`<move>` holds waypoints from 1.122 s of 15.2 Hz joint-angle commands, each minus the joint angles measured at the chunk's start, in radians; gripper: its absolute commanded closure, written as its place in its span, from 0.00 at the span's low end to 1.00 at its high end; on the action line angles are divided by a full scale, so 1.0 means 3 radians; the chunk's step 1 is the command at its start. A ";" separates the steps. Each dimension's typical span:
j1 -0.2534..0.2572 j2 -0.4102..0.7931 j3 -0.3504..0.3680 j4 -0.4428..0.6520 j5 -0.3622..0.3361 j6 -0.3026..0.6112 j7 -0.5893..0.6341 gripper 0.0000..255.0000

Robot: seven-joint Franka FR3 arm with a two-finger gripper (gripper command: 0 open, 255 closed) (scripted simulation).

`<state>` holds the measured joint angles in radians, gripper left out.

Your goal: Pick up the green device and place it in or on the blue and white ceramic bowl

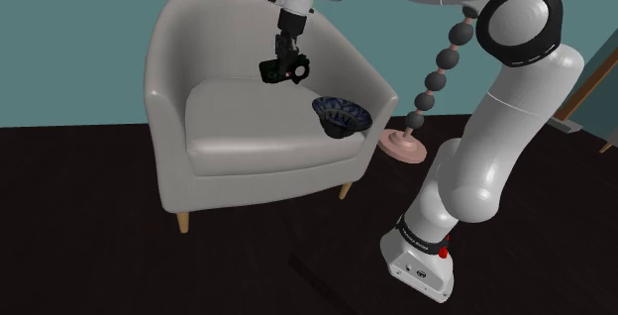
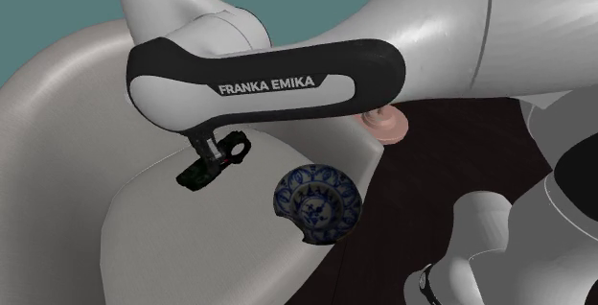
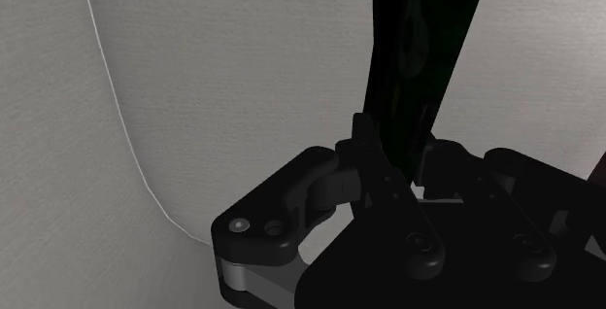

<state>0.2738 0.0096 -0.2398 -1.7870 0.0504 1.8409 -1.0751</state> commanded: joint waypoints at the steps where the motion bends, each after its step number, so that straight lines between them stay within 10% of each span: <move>1: -0.0003 -0.0008 -0.0003 0.0085 -0.0003 -0.0095 -0.0001 1.00; 15: -0.0014 0.0081 -0.0013 0.0806 0.0015 -0.0730 0.0010 1.00; 17: 0.0008 -0.0215 0.0007 0.0478 -0.0057 -0.0686 0.0051 1.00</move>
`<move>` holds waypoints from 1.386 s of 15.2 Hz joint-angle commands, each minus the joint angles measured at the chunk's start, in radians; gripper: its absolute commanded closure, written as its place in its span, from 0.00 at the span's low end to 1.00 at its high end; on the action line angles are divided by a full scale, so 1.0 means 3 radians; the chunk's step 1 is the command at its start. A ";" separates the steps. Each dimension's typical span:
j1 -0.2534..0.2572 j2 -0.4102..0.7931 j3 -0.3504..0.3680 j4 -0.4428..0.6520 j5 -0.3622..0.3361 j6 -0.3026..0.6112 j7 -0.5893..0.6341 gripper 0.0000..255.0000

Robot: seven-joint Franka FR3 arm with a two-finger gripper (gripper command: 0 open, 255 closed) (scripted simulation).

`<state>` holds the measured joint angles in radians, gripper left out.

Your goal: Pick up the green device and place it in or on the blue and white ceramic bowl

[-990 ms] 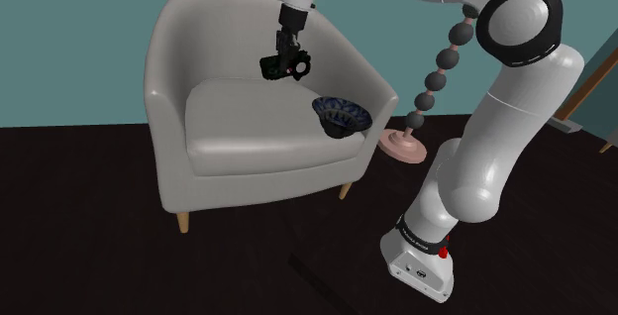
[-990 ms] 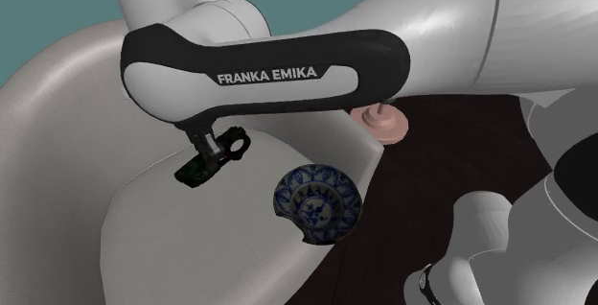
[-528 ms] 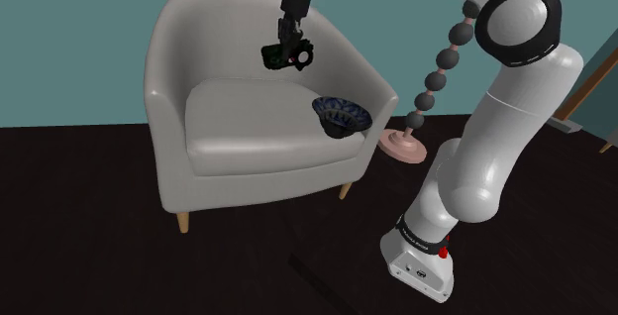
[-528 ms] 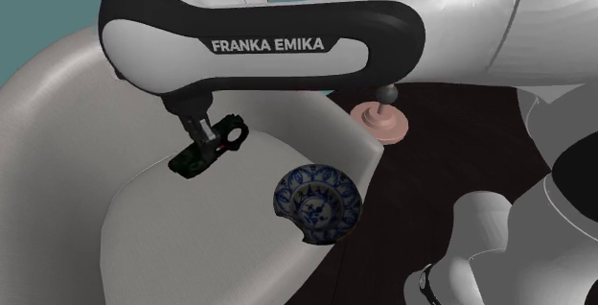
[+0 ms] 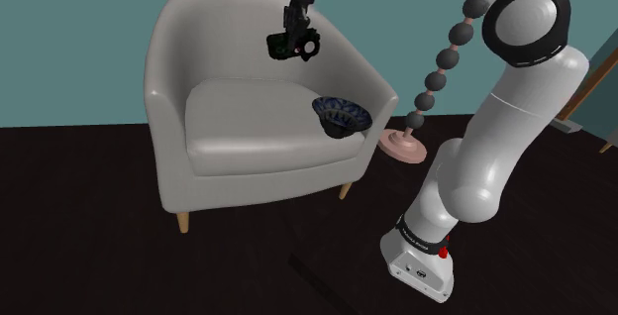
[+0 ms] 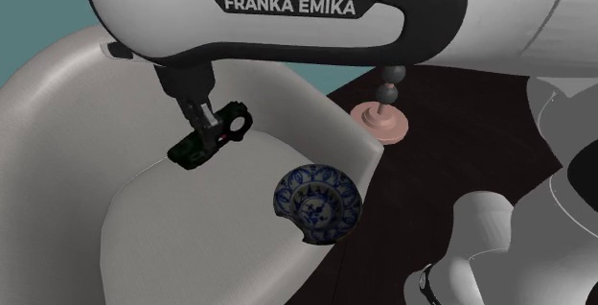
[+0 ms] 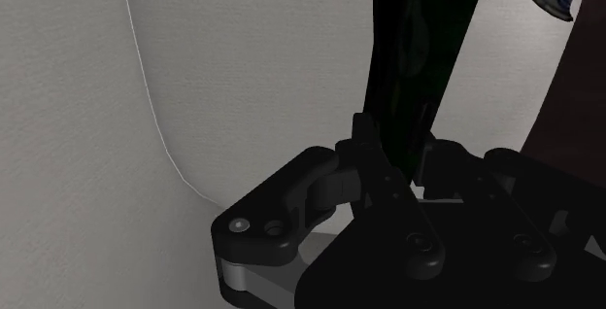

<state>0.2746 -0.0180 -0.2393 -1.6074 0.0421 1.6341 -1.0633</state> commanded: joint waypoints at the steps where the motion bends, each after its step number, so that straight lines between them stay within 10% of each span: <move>1: 0.0013 -0.0266 0.0016 -0.0273 -0.0063 0.0016 0.0033 1.00; 15: -0.0070 -0.2173 0.0250 -0.1825 -0.0339 -0.0313 0.0284 1.00; 21: -0.0084 -0.2255 0.0238 -0.2155 -0.0356 -0.0065 0.0283 1.00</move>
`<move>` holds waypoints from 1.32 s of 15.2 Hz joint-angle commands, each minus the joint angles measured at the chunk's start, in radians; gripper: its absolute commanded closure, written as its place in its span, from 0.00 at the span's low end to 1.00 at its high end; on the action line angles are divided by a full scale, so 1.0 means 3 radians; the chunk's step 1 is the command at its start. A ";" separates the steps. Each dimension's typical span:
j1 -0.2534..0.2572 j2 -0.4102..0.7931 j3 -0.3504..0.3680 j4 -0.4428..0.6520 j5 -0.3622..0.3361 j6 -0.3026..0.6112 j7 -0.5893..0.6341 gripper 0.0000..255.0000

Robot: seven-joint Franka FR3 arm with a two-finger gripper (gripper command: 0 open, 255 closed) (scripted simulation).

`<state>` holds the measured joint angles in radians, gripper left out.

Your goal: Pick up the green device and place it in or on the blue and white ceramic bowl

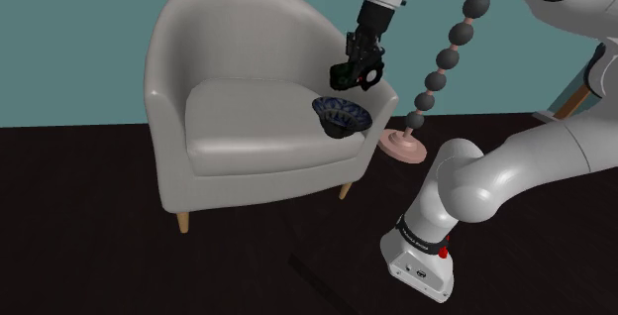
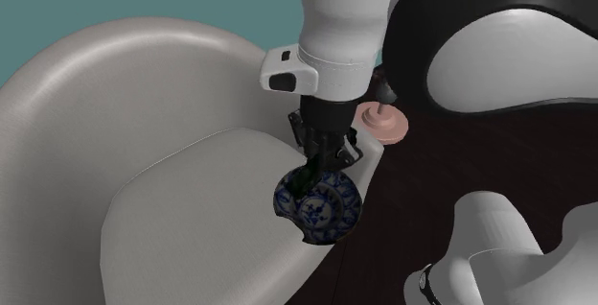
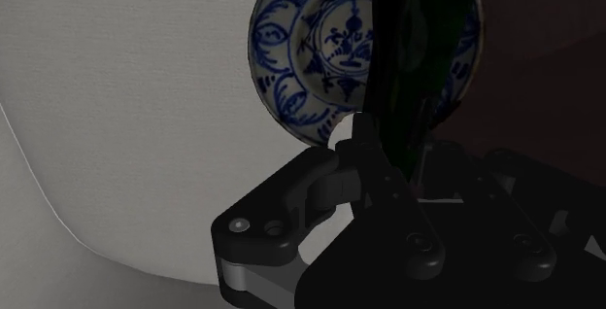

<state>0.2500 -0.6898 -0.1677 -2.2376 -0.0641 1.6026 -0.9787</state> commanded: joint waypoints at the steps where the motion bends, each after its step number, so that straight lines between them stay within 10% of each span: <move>1: -0.0004 -0.0027 -0.0003 -0.0107 -0.0005 0.0082 0.0001 1.00; 19: -0.0024 -0.0102 -0.0033 -0.0589 -0.0036 0.0488 -0.0002 1.00; 20: -0.0024 -0.0102 -0.0033 -0.0589 -0.0036 0.0488 -0.0002 0.00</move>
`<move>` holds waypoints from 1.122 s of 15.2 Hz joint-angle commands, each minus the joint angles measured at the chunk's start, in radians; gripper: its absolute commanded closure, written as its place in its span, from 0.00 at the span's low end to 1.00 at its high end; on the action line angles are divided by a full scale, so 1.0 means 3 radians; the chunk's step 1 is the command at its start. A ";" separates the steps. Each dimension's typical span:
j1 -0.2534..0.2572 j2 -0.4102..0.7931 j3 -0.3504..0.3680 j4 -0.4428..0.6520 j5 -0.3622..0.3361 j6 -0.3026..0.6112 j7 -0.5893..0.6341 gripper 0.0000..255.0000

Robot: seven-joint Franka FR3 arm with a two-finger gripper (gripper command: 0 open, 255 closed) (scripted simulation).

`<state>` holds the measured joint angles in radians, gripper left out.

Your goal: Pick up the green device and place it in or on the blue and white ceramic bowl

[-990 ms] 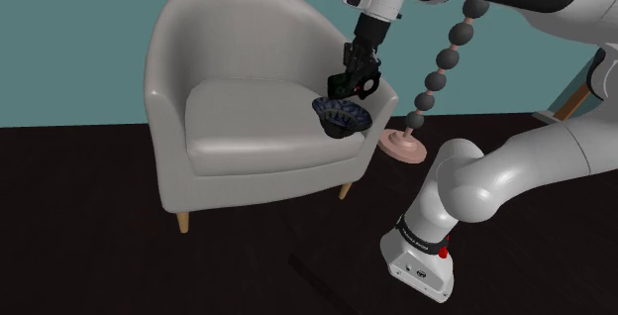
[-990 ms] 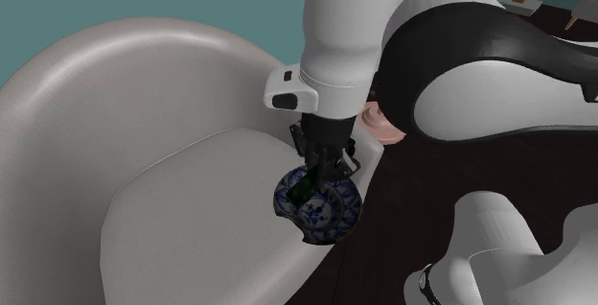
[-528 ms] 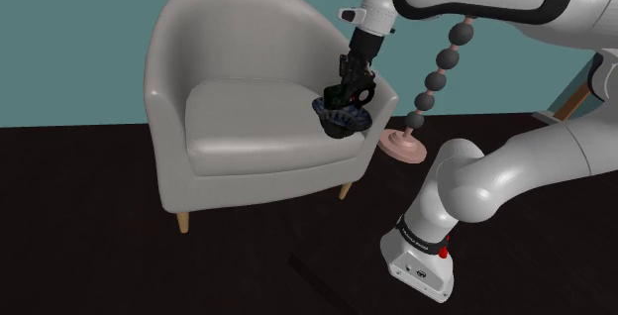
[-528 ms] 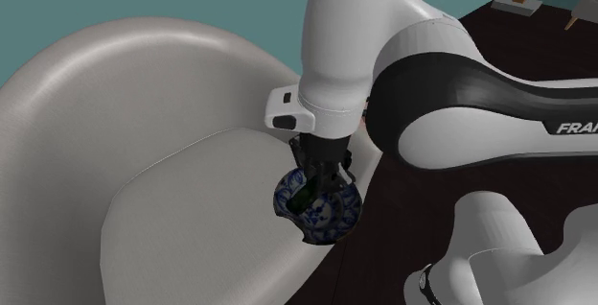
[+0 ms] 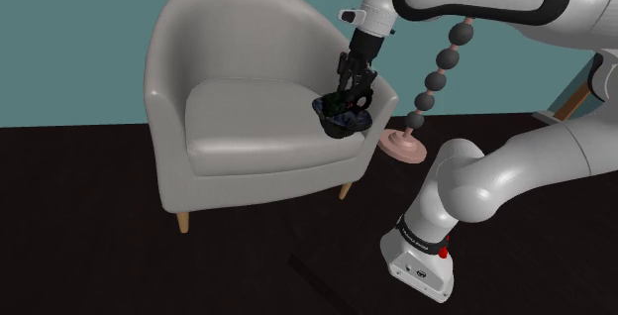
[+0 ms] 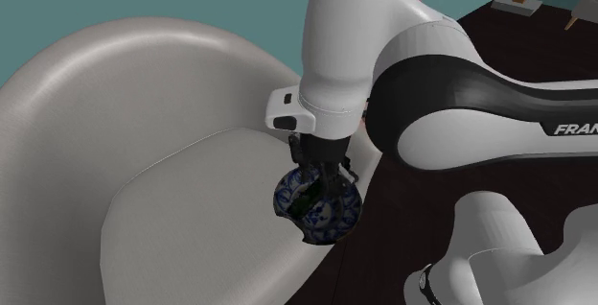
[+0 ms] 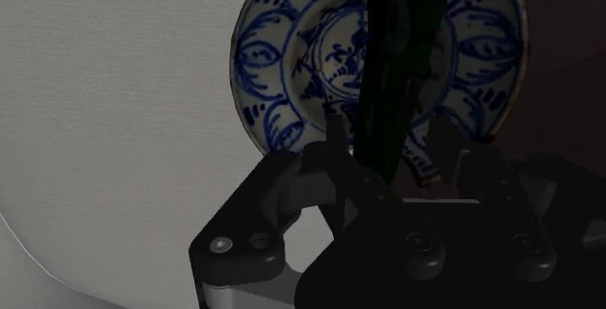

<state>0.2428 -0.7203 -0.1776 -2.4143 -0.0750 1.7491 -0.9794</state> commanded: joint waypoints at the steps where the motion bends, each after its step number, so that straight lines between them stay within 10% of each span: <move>1: 0.0000 0.0000 0.0000 0.0000 0.0000 0.0000 0.0000 0.00; 17: 0.0013 0.0049 0.0021 0.0458 0.0022 -0.0408 -0.0008 0.00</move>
